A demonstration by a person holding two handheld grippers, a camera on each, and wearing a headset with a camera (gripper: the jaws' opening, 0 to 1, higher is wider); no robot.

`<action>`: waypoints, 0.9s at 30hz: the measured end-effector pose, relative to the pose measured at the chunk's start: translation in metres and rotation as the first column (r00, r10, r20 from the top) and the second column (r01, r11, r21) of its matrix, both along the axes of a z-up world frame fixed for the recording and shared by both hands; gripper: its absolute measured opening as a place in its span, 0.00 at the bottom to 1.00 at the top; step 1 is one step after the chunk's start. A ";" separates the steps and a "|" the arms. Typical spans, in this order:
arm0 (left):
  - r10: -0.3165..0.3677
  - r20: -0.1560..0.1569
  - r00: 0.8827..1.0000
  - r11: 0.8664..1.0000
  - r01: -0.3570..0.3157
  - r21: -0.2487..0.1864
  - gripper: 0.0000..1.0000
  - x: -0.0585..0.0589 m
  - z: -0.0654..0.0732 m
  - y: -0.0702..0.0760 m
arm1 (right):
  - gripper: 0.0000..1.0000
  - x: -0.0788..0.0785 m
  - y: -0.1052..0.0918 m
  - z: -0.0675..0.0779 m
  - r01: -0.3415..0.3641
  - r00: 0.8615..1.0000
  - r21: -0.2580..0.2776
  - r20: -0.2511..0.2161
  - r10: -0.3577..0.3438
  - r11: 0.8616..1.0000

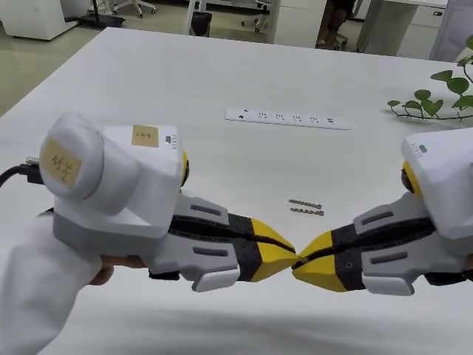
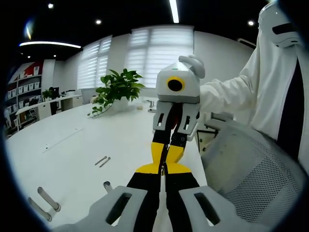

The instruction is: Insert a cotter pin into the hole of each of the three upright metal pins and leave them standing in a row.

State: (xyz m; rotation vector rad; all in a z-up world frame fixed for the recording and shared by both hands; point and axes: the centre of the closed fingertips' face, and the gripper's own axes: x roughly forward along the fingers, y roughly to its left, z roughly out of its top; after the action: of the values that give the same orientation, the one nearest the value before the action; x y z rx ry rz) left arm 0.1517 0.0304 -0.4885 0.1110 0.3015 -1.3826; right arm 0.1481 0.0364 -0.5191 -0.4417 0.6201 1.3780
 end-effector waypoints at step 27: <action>-0.089 0.002 0.996 0.992 0.088 0.090 0.00 -0.011 -0.015 -0.001 | 0.00 -0.010 -0.002 -0.004 -0.076 0.996 -0.055 -0.040 0.074 0.996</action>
State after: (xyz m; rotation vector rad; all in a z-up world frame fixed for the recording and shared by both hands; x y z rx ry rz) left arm 0.1410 0.0297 -0.5039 0.2054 0.3575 -1.4564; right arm 0.1383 0.0345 -0.5235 -0.4892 0.6804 1.4456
